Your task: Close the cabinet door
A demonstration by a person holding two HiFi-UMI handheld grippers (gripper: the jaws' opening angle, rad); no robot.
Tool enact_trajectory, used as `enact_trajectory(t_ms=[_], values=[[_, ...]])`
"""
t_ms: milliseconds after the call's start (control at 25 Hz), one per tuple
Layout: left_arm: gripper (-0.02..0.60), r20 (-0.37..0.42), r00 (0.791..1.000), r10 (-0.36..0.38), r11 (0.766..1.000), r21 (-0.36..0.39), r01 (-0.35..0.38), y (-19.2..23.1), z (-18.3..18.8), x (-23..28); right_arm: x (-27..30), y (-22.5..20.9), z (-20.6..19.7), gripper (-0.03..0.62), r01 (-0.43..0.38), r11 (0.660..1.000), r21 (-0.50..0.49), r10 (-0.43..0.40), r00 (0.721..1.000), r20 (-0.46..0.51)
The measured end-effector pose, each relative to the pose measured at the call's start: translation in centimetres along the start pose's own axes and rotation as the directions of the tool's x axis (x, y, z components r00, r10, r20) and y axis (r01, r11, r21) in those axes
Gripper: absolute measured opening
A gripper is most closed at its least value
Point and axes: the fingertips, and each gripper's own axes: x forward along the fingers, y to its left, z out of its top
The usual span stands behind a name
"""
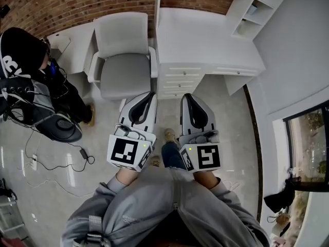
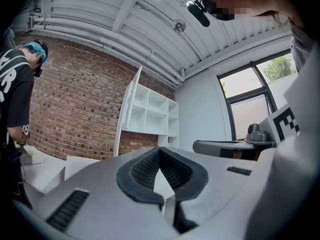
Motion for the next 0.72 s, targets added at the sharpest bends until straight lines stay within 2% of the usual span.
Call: enact_trajectory(t_ms=[280,720], values=[[0.006,0.027,1.0,0.001,0.999,0.048,-0.002,-0.3,0.6,3.5,2.4,-3.0,0.2,0.026,-0.017,1.0,0.008,0.017,0.998,0.06],[0.006,0.046,0.998,0.032,0.999,0.031,-0.033,2.4,0.8,11.7,9.8,-8.2,-0.5,0.026,-0.074,0.997,0.003,0.074,0.995,0.068]])
